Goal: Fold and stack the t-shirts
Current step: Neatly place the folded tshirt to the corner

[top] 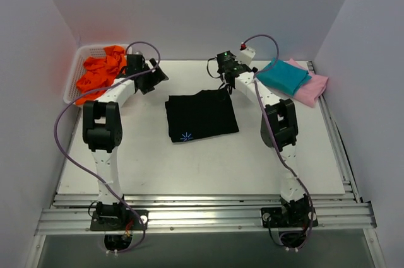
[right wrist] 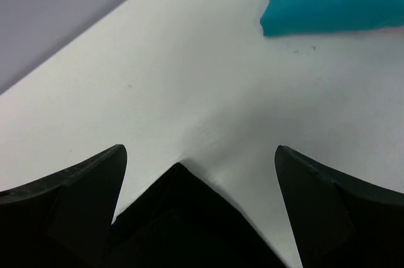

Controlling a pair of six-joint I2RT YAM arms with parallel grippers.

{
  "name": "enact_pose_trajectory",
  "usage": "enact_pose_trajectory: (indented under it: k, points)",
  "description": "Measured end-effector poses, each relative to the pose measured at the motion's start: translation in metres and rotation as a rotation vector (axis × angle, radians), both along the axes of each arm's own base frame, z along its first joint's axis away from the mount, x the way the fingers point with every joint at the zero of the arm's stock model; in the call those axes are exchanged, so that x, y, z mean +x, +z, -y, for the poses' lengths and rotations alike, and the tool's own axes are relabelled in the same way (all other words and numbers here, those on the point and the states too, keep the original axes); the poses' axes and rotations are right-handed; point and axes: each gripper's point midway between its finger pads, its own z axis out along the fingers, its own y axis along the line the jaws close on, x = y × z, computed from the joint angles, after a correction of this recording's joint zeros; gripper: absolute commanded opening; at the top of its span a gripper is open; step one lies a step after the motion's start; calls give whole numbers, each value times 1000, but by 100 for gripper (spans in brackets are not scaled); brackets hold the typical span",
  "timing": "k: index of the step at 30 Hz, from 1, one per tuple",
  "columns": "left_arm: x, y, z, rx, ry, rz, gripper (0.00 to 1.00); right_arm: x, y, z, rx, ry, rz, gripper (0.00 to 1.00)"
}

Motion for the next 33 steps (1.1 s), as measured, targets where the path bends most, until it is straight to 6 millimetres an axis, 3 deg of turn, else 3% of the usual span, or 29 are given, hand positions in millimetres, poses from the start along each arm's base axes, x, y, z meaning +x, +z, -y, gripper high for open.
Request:
enact_pose_trajectory:
  k: [2, 3, 7, 11, 14, 17, 21, 23, 26, 33]
  points:
    - [-6, -1, -1, 6, -15, -20, 94, -11, 3, 10, -10, -10, -5, 100]
    - [-9, 6, 0, 5, -20, -11, 94, -25, 1, 15, -19, -3, -26, 100]
    - [-36, 57, 6, 18, -35, 63, 94, -71, 7, 18, -7, 64, -52, 100]
    - [-79, 119, 11, 37, -39, 177, 94, -103, 11, 12, 72, 172, -32, 100]
    - [-111, 135, 20, 53, -53, 235, 94, -129, -5, 21, 127, 224, -51, 100]
    - [-144, 107, 36, 78, -88, 201, 94, -151, -32, 32, 168, 251, -93, 100]
    - [-189, 31, 59, 122, -154, 39, 94, -179, -72, 39, 205, 275, -172, 100]
    - [-204, 7, 62, 140, -170, -17, 94, -187, -82, 37, 218, 291, -190, 100]
    - [-206, 0, 63, 143, -161, -32, 94, -188, -88, 32, 235, 307, -186, 100]
    - [-198, 5, 61, 152, -132, 3, 94, -165, -92, 19, 265, 327, -108, 100]
